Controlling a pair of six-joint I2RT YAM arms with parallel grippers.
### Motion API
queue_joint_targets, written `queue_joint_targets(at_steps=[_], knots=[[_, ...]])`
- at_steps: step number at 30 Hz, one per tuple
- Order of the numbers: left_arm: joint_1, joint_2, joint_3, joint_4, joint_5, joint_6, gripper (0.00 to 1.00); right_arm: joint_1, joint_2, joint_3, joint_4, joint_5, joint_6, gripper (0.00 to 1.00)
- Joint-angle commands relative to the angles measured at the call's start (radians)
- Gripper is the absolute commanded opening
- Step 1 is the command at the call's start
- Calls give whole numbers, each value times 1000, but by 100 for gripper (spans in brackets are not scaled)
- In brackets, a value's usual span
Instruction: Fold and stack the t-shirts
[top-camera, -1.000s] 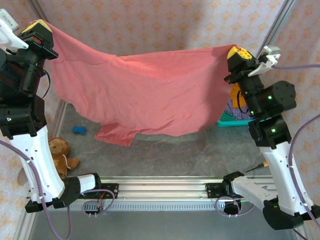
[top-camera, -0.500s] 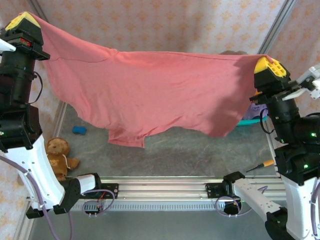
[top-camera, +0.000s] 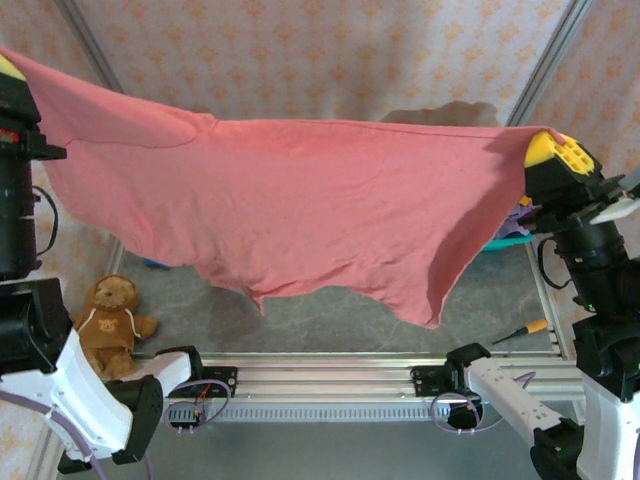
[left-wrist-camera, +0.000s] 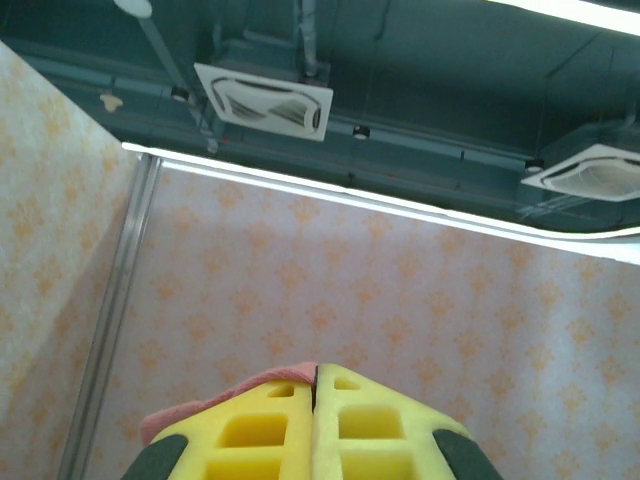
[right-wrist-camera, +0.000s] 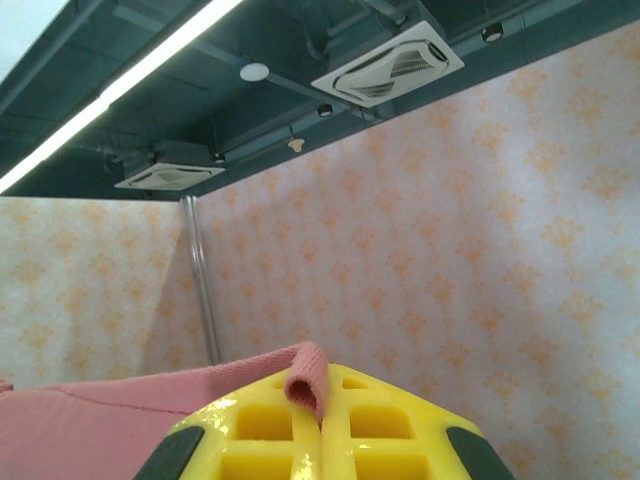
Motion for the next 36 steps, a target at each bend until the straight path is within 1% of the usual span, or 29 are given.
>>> queue_joint_targets(at_steps=[1,7,12,15,17,21,25,27,28,30,33,35,36], knots=[[4,7,24,11,-38,44,0,2,-9,42,15,-20,20,0],[5,19,44,21,-42,54,0,1,19,64,23,-24,19,0],[4,63,-3,17,-13,42,0,2,76,52,-8,-2,-6,0],[4,117,-38,9,11,37,0,1,125,36,-41,67,-36,0],[-4,152,-92,37,29,32,0,1,164,3,-44,122,-67,0],[-70,246,-180,79,-15,87,0,2,280,-55,-45,199,-127,0],[-118,410,-214,104,-27,103,0,2,455,-97,-19,282,-196,0],[-126,510,-216,119,-32,95,0,-4,570,-99,-12,319,-216,0],[-130,569,-203,116,-45,95,0,-12,642,-84,-24,324,-223,0],[-134,698,-162,108,-59,96,0,-19,787,-46,-43,376,-239,0],[-137,955,5,41,-57,70,0,-25,998,57,-80,445,-229,0],[-140,1136,176,-25,-63,41,0,-33,1120,144,-99,458,-214,0],[-140,1211,250,-49,-55,27,0,-34,1169,193,-122,469,-215,2]])
